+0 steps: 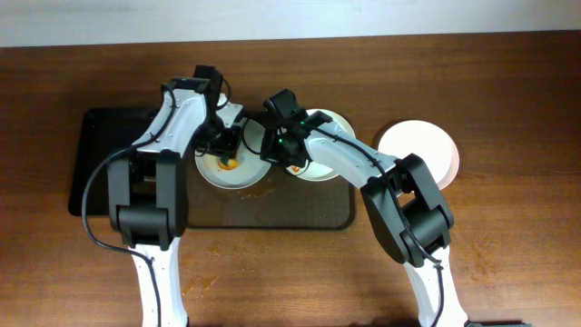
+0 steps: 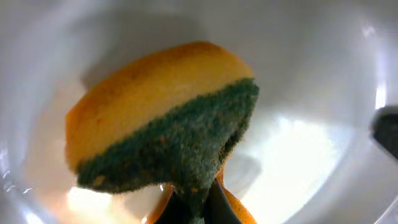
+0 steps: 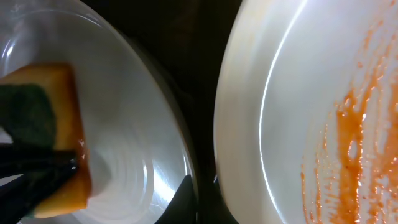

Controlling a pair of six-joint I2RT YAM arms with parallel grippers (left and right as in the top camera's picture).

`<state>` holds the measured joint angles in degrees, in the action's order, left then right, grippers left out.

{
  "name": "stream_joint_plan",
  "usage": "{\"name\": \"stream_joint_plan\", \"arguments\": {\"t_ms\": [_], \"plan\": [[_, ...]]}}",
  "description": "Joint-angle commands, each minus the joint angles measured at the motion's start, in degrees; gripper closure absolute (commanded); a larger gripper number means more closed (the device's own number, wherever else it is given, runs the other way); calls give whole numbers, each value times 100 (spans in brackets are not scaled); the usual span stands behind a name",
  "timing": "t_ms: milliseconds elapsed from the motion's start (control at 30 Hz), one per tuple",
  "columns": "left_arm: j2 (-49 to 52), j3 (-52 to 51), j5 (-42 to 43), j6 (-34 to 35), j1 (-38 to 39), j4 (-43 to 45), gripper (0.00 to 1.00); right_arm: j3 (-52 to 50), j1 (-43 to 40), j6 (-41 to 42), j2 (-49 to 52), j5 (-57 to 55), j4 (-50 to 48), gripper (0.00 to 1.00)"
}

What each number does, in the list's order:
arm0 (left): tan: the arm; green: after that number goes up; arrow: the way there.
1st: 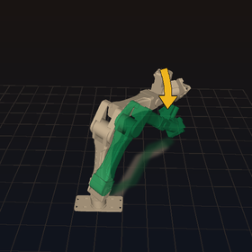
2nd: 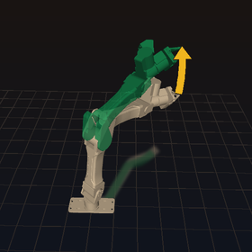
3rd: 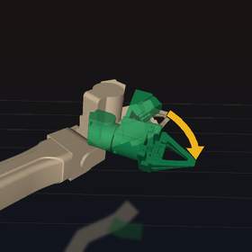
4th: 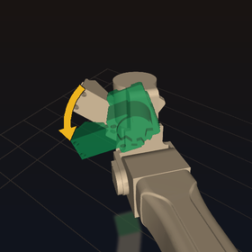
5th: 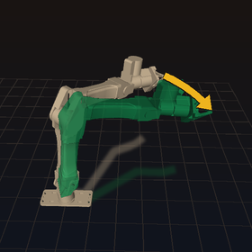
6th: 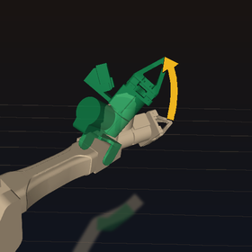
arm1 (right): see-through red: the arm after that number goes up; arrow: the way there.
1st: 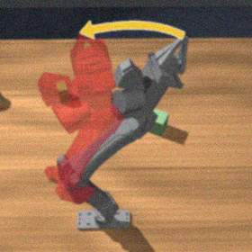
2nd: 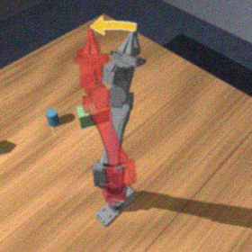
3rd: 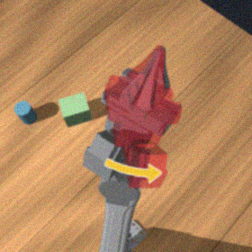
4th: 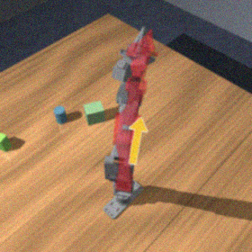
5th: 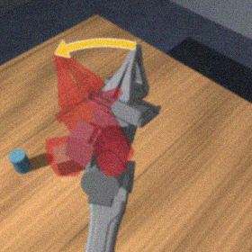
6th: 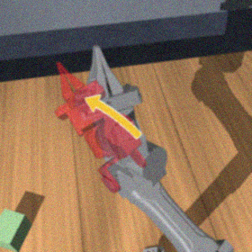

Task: Clean dirty plates on tray and stack at the side
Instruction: 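Scrub the plate with the sponge while the right gripper holds its rim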

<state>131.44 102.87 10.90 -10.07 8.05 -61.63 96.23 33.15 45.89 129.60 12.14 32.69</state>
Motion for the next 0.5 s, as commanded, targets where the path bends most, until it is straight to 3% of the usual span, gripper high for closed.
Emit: {"name": "stream_joint_plan", "arguments": {"t_ms": [0,100,300,333,467], "plan": [[361,-258,-485,999,70,468,99,11,26,-63,107,98,-57,96],[361,-258,-1676,2151,0,378,99,11,24,-63,107,101,-57,96],[361,-258,-1952,2262,-24,-892,99,11,26,-107,107,247,-98,96],[361,-258,-1897,2216,-17,-1099,99,11,46,-107,107,245,-114,96],[361,-258,-352,647,-20,-1502,99,11,92,-107,109,223,-208,96]]}}
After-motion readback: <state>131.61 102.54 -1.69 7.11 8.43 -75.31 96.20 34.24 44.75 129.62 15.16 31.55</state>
